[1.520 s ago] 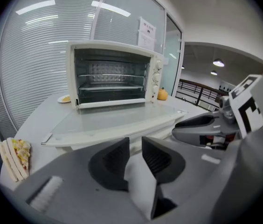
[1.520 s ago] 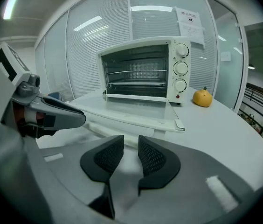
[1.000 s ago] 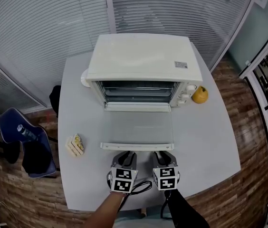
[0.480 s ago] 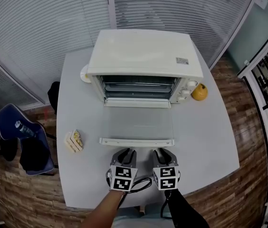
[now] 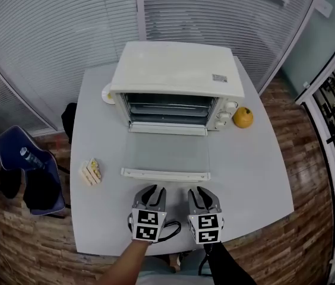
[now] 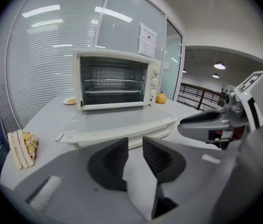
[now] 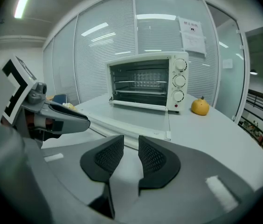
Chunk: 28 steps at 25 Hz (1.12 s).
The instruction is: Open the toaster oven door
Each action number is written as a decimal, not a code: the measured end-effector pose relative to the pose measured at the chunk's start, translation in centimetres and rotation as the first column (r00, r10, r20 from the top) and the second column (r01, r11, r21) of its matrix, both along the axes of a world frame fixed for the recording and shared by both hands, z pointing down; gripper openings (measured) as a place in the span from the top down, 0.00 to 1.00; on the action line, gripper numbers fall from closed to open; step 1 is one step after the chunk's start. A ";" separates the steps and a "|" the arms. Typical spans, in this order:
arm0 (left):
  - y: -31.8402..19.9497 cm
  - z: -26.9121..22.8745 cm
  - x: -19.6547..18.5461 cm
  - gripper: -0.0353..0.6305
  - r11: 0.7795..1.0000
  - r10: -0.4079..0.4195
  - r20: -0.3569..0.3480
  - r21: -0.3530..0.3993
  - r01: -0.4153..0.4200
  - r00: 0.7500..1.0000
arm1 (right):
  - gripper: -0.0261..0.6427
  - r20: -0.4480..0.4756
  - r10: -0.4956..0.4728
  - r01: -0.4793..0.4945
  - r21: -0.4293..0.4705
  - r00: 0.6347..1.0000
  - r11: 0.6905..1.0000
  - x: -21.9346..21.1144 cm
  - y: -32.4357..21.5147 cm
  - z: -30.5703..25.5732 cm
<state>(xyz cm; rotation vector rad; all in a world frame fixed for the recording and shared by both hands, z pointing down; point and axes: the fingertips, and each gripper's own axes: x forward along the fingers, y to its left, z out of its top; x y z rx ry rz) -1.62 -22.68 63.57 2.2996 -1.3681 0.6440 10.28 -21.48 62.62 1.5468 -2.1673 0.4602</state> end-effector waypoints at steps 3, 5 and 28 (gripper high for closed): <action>0.9 -2.4 0.5 0.70 0.999 -0.012 -0.015 0.038 0.012 1.000 | 0.82 0.025 -0.010 0.009 0.063 1.000 0.998 0.8 0.6 -2.8; 1.3 -4.7 0.8 0.69 0.996 -0.021 -0.017 0.087 0.022 1.000 | 0.82 0.044 -0.014 0.008 0.119 0.999 0.993 1.7 0.8 -5.4; 11.7 -29.2 3.4 0.67 0.820 -0.121 -0.056 0.557 0.132 0.991 | 0.82 0.122 -0.212 0.111 0.552 0.970 0.826 6.2 10.1 -29.3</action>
